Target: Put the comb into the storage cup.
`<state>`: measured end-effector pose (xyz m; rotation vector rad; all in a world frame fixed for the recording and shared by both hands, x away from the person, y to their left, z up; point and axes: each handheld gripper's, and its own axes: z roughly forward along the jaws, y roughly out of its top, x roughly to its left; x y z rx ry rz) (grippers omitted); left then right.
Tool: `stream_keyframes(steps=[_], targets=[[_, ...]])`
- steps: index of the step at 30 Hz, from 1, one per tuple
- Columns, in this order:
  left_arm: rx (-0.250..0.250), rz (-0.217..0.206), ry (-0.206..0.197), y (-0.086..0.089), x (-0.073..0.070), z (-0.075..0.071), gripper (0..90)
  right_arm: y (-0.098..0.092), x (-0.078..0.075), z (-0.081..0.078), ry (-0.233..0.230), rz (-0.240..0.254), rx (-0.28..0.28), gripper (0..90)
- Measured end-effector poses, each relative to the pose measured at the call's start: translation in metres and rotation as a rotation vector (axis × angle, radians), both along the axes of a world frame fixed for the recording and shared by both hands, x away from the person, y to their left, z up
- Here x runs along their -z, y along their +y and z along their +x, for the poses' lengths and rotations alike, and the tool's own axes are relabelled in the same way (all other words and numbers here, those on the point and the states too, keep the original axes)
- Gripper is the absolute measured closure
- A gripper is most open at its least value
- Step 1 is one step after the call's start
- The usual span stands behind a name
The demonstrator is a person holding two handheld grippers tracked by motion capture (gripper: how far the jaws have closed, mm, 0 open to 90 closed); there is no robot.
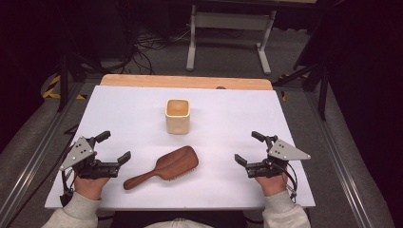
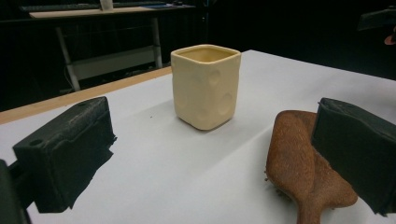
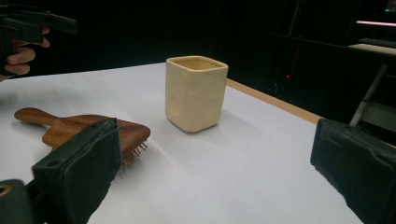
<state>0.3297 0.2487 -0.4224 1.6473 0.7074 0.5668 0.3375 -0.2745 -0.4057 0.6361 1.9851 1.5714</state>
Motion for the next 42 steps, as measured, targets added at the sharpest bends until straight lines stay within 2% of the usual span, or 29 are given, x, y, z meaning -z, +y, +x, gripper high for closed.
stream_keyframes(steps=[3, 8, 15, 16, 17, 21, 26, 34, 35, 36, 37, 39, 41, 42], targets=[[0.01, 0.0, 0.012, 0.001, -0.002, 0.001, 0.3, 0.001, 0.0, 0.0, 0.002, -0.005, 0.0, 2.9], [0.018, -0.002, 0.004, 0.0, -0.005, 0.0, 1.3, 0.002, 0.0, -0.001, -0.007, -0.008, -0.008, 2.9], [0.071, 0.06, 0.039, -0.014, -0.008, 0.0, 0.2, 0.004, 0.0, -0.001, -0.008, -0.004, -0.013, 2.9], [0.082, 0.063, 0.054, -0.016, -0.009, 0.0, 0.2, 0.005, 0.0, -0.001, -0.008, -0.006, -0.016, 2.9], [0.082, 0.063, 0.054, -0.016, -0.009, 0.0, 0.2, 0.005, 0.0, -0.001, -0.008, -0.006, -0.016, 2.9], [0.133, 0.079, 0.066, -0.024, -0.012, 0.001, 1.1, 0.006, 0.0, 0.0, -0.003, -0.003, -0.019, 2.9], [0.176, 0.117, 0.084, -0.036, -0.016, 0.004, 2.5, 0.007, 0.001, 0.001, 0.015, 0.006, -0.023, 2.8], [0.267, 0.183, 0.14, -0.054, -0.017, 0.008, 2.5, 0.01, 0.001, 0.0, 0.018, 0.002, -0.044, 3.1], [0.267, 0.183, 0.14, -0.054, -0.017, 0.008, 2.0, 0.011, 0.001, 0.0, 0.017, 0.004, -0.046, 3.0], [0.302, 0.212, 0.175, -0.058, -0.016, 0.01, 2.7, 0.011, 0.001, 0.0, 0.017, 0.005, -0.049, 2.7], [0.302, 0.212, 0.175, -0.058, -0.016, 0.01, 2.9, 0.011, 0.001, 0.0, 0.017, 0.005, -0.049, 2.7], [0.336, 0.253, 0.224, -0.065, -0.013, 0.013, 3.2, 0.011, 0.002, 0.0, 0.018, 0.004, -0.049, 2.6], [0.355, 0.279, 0.252, -0.069, -0.011, 0.015, 3.3, 0.012, 0.002, 0.001, 0.021, 0.007, -0.052, 2.5], [0.355, 0.279, 0.252, -0.069, -0.011, 0.015, 3.3, 0.012, 0.002, 0.001, 0.021, 0.007, -0.052, 2.5]])
